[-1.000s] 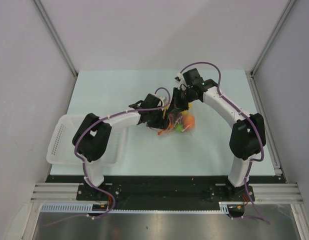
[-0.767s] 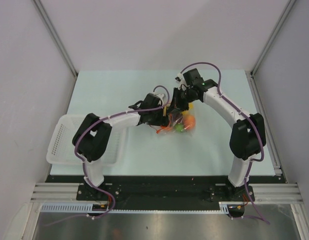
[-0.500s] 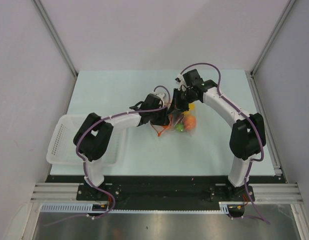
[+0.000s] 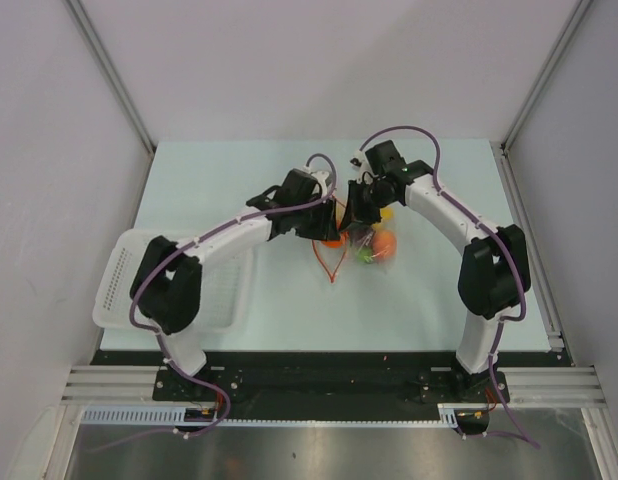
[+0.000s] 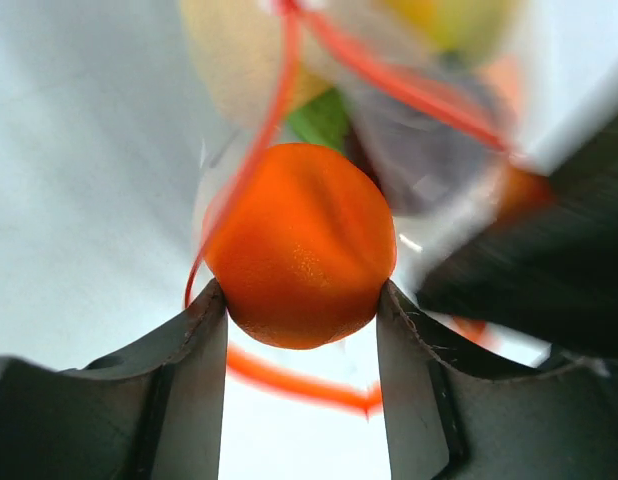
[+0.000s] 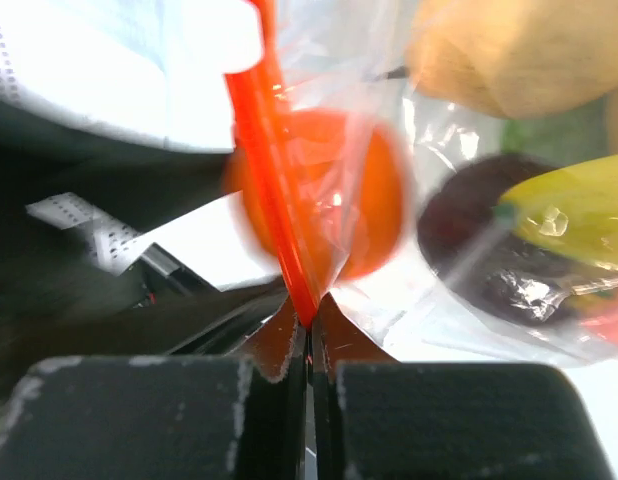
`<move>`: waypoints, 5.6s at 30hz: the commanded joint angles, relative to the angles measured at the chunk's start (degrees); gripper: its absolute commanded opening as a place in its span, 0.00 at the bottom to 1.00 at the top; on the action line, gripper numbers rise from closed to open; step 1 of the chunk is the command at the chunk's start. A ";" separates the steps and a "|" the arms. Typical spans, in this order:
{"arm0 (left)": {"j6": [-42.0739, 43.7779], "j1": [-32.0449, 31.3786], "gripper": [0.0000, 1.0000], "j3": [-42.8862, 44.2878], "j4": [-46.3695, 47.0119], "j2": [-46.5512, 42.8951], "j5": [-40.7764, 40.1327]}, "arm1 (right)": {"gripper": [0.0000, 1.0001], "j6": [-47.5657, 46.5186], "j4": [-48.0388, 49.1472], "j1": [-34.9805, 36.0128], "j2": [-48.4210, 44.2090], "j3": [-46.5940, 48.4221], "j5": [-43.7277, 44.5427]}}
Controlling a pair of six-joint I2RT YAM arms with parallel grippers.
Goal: Open the zip-top bag and remove the fake food
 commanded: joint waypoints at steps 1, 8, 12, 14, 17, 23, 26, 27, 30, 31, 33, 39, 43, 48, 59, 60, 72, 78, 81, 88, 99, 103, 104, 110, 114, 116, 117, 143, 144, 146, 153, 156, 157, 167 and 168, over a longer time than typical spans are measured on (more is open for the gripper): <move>3.01 0.34 0.00 4.39 -7.61 -8.38 3.34 | 0.00 -3.38 -1.13 -1.37 -0.89 -0.68 2.21; 0.73 4.38 0.00 0.10 -15.34 -21.27 -4.20 | 0.00 -4.70 -1.74 -3.04 -2.13 -0.77 1.34; -1.11 10.52 0.00 -4.20 -21.41 -29.12 -16.06 | 0.00 -4.70 -1.92 -2.86 -2.39 -0.33 0.20; -3.92 12.64 0.00 -5.79 -25.61 -31.49 -23.96 | 0.00 -4.70 -1.92 -2.86 -2.48 -0.33 -0.07; -8.93 17.64 0.00 -9.74 -29.93 -33.53 -30.12 | 0.00 -4.88 -2.01 -2.86 -2.57 -0.42 -0.51; -11.49 27.50 0.00 -16.25 -29.34 -26.51 -22.77 | 0.00 -5.14 -2.10 -2.95 -2.66 -0.25 -1.56; -10.44 28.55 0.00 -18.98 -24.17 -23.86 -18.29 | 0.00 -5.23 -2.36 -3.04 -2.74 -0.16 -1.65; -10.17 28.99 0.03 -20.03 -23.10 -22.99 -16.72 | 0.00 -5.23 -2.27 -3.04 -2.74 -0.16 -1.74; -9.38 29.87 0.32 -19.95 -20.46 -20.44 -14.59 | 0.00 -5.14 -2.27 -2.78 -2.66 0.02 -2.18; -9.12 29.96 0.51 -19.69 -20.19 -20.00 -14.94 | 0.00 -5.06 -2.36 -2.78 -2.48 0.11 -2.26; -9.03 30.05 0.66 -18.29 -21.06 -19.29 -15.55 | 0.00 -4.79 -2.36 -2.34 -2.57 0.19 -2.53; -10.07 29.79 1.00 -18.90 -20.80 -26.40 -14.42 | 0.00 -3.65 -2.19 -1.37 -2.65 0.99 -3.76; -8.86 27.77 0.86 -17.84 -16.79 -32.10 -11.09 | 0.00 -2.77 -2.18 -1.37 -3.18 1.34 -5.08; -10.50 21.01 0.44 -17.84 4.53 -32.06 8.93 | 0.00 -1.89 -3.58 -1.46 -4.85 2.30 -6.13; -17.46 5.63 0.14 -8.09 17.60 -7.98 21.44 | 0.00 1.19 -4.03 -2.77 -7.05 2.48 -7.54; -17.81 5.27 0.14 -7.83 17.95 -6.99 21.62 | 0.00 1.36 -4.12 -2.95 -7.14 2.22 -7.54; -13.51 -0.70 0.61 -0.63 5.40 0.92 7.84 | 0.00 1.45 -3.06 -3.57 -8.81 -2.62 -7.54; -13.60 -1.68 0.70 2.80 1.96 5.22 0.80 | 0.00 1.89 -2.45 -3.39 -8.28 -2.97 -7.45; -15.00 -1.85 0.66 3.95 0.99 7.16 0.00 | 0.00 2.24 -2.10 -2.95 -8.11 -2.97 -7.01; -15.27 -2.73 0.73 6.24 -0.06 11.29 -3.34 | 0.00 2.68 -1.92 -1.81 -7.93 -3.41 -6.66; -14.39 -3.08 0.36 4.83 1.70 10.43 -0.35 | 0.00 1.02 -2.80 -1.81 -8.54 -4.90 -4.03; -10.44 -3.08 0.23 6.24 -1.46 6.47 -1.23 | 0.00 -0.74 -3.50 -2.33 -8.63 -5.34 -1.13; -9.91 -3.08 0.20 6.67 -2.08 5.77 -1.41 | 0.00 -1.10 -3.59 -2.51 -8.81 -5.52 -0.69; -3.94 -3.08 0.03 7.12 -5.16 -1.87 -0.18 | 0.00 -3.64 -3.94 -5.14 -9.77 -7.10 1.77; -1.21 -3.00 0.03 5.63 -3.84 -7.68 1.49 | 0.00 -5.67 -4.82 -6.38 -10.21 -7.63 2.92; -0.42 -2.65 0.04 5.01 -3.32 -10.49 2.71 | 0.00 -6.46 -5.08 -6.90 -10.30 -7.89 3.18; -0.24 -2.56 0.03 4.84 -2.79 -11.37 2.81 | 0.00 -6.55 -5.08 -7.08 -10.39 -7.89 3.01; -3.93 39.71 0.03 -19.87 -16.94 -24.15 -14.59 | 0.00 -5.76 -4.38 -7.78 -12.41 -5.43 -3.67; -4.19 40.24 0.03 -19.69 -17.20 -23.17 -15.11 | 0.00 -5.84 -4.47 -7.87 -12.32 -4.91 -3.58; -5.07 41.30 0.06 -19.69 -17.99 -21.41 -15.03 | 0.00 -6.02 -4.82 -7.87 -12.23 -4.82 -3.50; -5.42 41.21 0.57 -22.24 -16.41 -22.88 -14.42 | 0.00 -5.76 -5.00 -7.96 -12.24 -4.55 -4.02; -3.67 40.34 0.68 -22.33 -14.74 -27.88 -12.05 | 0.00 -5.67 -5.08 -7.96 -12.06 -4.46 -4.46; -2.62 39.55 0.68 -21.54 -13.96 -29.12 -11.00 | 0.00 -5.50 -5.08 -7.96 -11.97 -4.29 -4.64; -7.00 22.86 0.56 -13.89 -8.87 -32.65 -2.52 | 0.00 -4.00 -7.10 -7.17 -10.83 0.72 -6.65; -7.70 20.15 0.51 -14.15 -6.07 -32.30 0.76 | 0.00 -3.83 -7.19 -7.26 -10.74 0.98 -6.92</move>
